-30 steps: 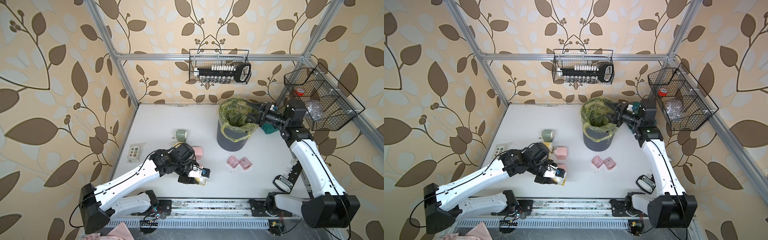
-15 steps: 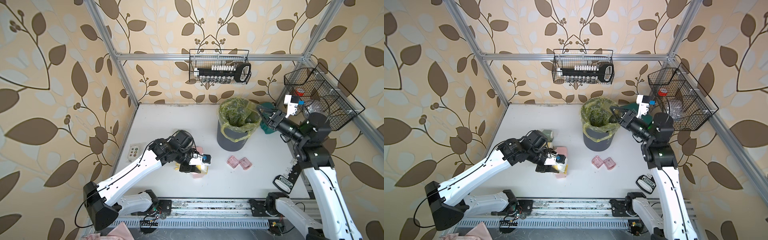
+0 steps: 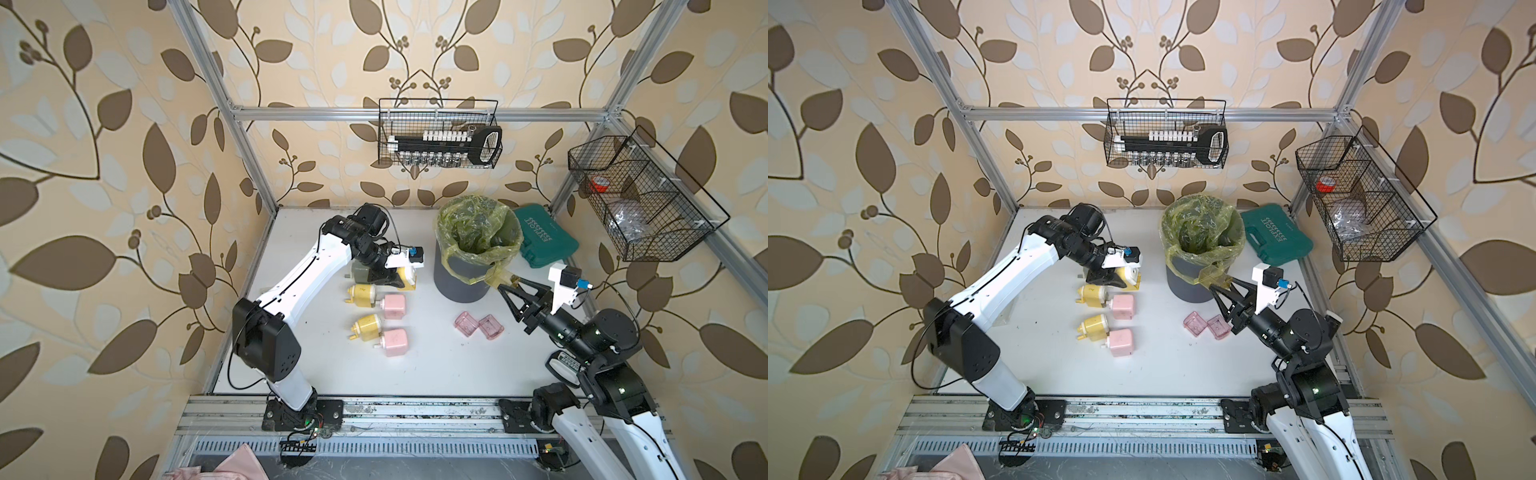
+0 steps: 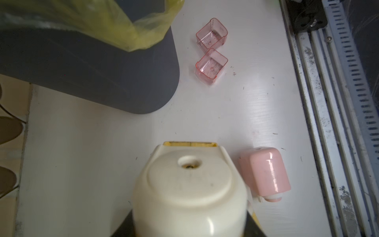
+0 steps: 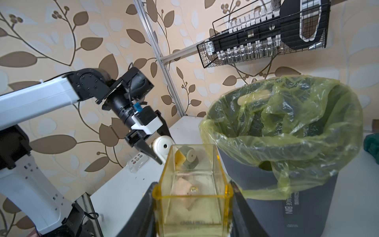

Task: Take out the pencil sharpener tray and clean the shavings
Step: Place the pencil sharpener at the center of the board.

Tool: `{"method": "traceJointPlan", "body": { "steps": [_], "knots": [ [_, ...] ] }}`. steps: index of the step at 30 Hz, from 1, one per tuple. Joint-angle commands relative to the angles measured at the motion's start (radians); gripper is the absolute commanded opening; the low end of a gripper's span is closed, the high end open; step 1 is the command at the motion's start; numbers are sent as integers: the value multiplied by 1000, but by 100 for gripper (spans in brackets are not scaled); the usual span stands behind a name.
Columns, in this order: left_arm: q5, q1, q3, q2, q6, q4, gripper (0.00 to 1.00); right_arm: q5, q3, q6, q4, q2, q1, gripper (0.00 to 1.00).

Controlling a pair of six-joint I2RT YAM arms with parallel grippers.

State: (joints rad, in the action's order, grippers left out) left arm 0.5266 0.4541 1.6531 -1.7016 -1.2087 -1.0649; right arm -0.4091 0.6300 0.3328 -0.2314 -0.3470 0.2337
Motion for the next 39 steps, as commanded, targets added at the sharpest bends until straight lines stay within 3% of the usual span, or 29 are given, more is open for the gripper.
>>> {"method": "traceJointPlan", "body": {
  "steps": [1, 14, 22, 24, 26, 39],
  "knots": [
    [-45, -12, 95, -77, -106, -72, 0, 12, 4, -89, -105, 28, 40, 0],
    [-176, -14, 245, -396, -116, 11, 0, 27, 14, -172, -239, 23, 161, 0],
    [-260, -14, 207, -452, -104, 64, 0, 16, -21, -156, -242, 21, 173, 0],
    [-284, -14, 179, -451, -103, 94, 12, 24, -18, -156, -237, 12, 175, 0],
    [-303, -14, 172, -454, -96, 107, 34, 28, -13, -159, -236, 4, 176, 0],
    [-330, 2, 129, -453, -92, 158, 64, 119, 10, -149, -277, 4, 177, 0]
  ]
}}
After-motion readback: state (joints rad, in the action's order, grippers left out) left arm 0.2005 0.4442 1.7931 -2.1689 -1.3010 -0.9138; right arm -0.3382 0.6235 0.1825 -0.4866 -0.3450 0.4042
